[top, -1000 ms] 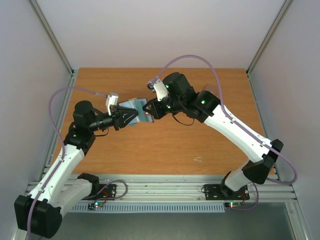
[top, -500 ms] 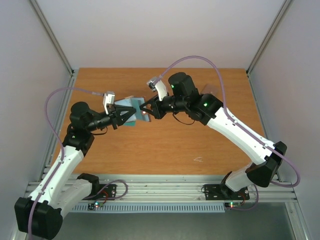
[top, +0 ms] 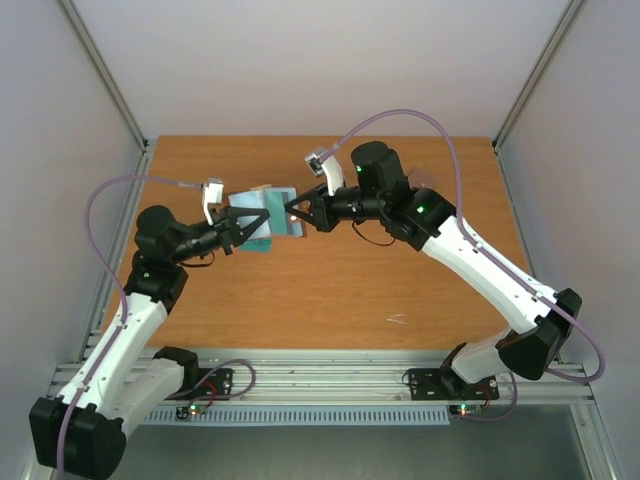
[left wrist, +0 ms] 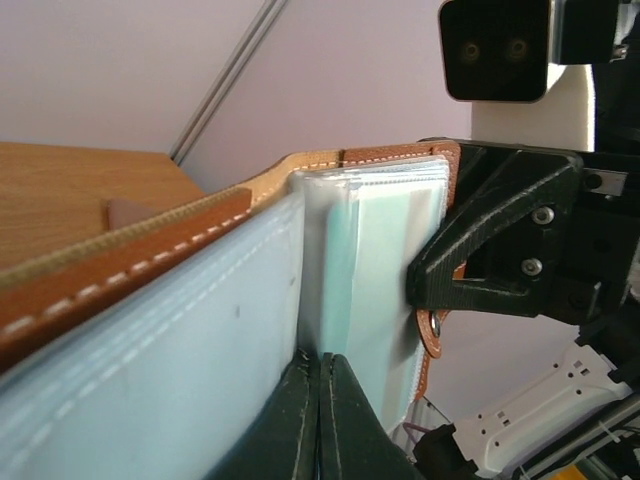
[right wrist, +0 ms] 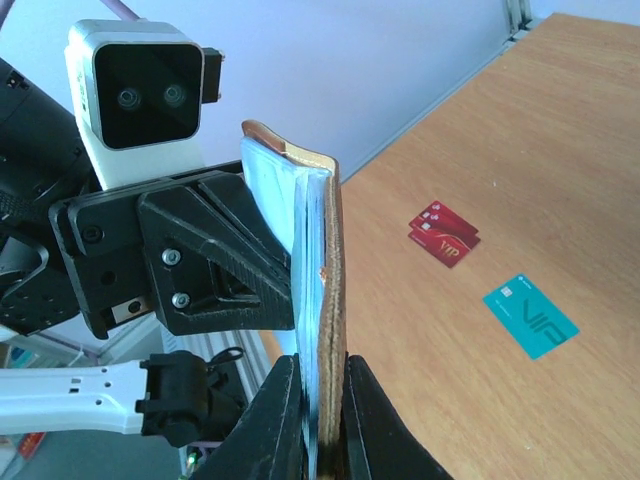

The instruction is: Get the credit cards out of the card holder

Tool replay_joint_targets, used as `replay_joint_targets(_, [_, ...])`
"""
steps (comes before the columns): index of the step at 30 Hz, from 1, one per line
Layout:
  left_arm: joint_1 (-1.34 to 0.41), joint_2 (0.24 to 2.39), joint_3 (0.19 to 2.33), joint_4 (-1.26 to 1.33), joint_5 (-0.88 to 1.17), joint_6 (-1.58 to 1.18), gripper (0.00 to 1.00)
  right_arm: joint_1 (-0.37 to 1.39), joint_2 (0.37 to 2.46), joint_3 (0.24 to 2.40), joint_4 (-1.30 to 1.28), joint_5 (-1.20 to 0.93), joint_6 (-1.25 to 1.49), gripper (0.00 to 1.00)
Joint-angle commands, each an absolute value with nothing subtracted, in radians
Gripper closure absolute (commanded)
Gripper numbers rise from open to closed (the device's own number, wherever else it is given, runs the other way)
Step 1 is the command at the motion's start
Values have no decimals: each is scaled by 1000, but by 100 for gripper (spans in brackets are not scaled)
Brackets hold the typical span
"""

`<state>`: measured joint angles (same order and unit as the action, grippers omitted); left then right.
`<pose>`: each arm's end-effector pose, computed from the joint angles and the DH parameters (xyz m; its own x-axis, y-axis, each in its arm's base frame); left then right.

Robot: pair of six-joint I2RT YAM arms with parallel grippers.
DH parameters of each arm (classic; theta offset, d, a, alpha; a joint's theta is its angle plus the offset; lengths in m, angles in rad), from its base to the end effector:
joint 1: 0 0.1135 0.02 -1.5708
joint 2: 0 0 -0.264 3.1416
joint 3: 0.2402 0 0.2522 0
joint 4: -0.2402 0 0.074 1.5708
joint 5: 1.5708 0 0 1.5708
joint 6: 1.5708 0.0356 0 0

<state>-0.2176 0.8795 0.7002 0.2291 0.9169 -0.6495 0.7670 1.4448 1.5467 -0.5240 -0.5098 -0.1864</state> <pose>0.1882 -0.0705 0.3370 -0.5088 -0.2643 -0.8193 0.7504 0.3302 -0.5726 0.2185 0.2348 0.4170 -0.1182 -0.3386 -0.9335 -0.9649 0.2613 0.0274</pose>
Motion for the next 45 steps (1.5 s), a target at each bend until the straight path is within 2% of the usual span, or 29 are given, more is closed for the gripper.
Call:
replay_joint_targets(1, [-181, 823, 689, 385, 915, -715, 100, 752, 1400, 1518, -548, -542, -186, 99])
replay_joint_targets(4, [-143, 809, 677, 371, 908, -740, 99, 736, 1373, 1509, -559, -581, -195, 99])
replay_joint_targets(5, [-135, 805, 675, 349, 904, -735, 94, 734, 1365, 1508, -564, -592, -201, 99])
replay_joint_targets(9, [-85, 784, 660, 272, 875, -696, 55, 729, 1341, 1517, -595, -609, -229, 99])
replay_joint_targets(10, [-77, 780, 654, 257, 872, -692, 49, 726, 1339, 1526, -608, -623, -239, 99])
replay_joint_targets(15, [-64, 770, 627, 202, 934, -650, 28, 724, 1340, 1560, -630, -715, -274, 99])
replay_joint_targets(19, [-63, 769, 602, 358, 1058, -697, 18, 723, 1354, 1579, -630, -734, -278, 99])
replay_joint_targets(25, [-64, 782, 609, 406, 1148, -709, 16, 718, 1363, 1590, -613, -753, -278, 99])
replay_joint_targets(32, [-63, 773, 617, 470, 1192, -745, 11, 697, 1405, 1641, -695, -567, -265, 99])
replay_joint_targets(36, [-64, 782, 620, 463, 1158, -764, 9, 699, 1437, 1680, -734, -567, -271, 99])
replay_joint_targets(38, [-65, 789, 621, 425, 1117, -759, 11, 703, 1440, 1665, -702, -615, -261, 99])
replay_joint_targets(41, [-65, 795, 620, 368, 1077, -720, 20, 706, 1438, 1641, -650, -670, -248, 99])
replay_joint_targets(45, [-70, 799, 624, 359, 1076, -710, 25, 711, 1445, 1637, -625, -690, -247, 99])
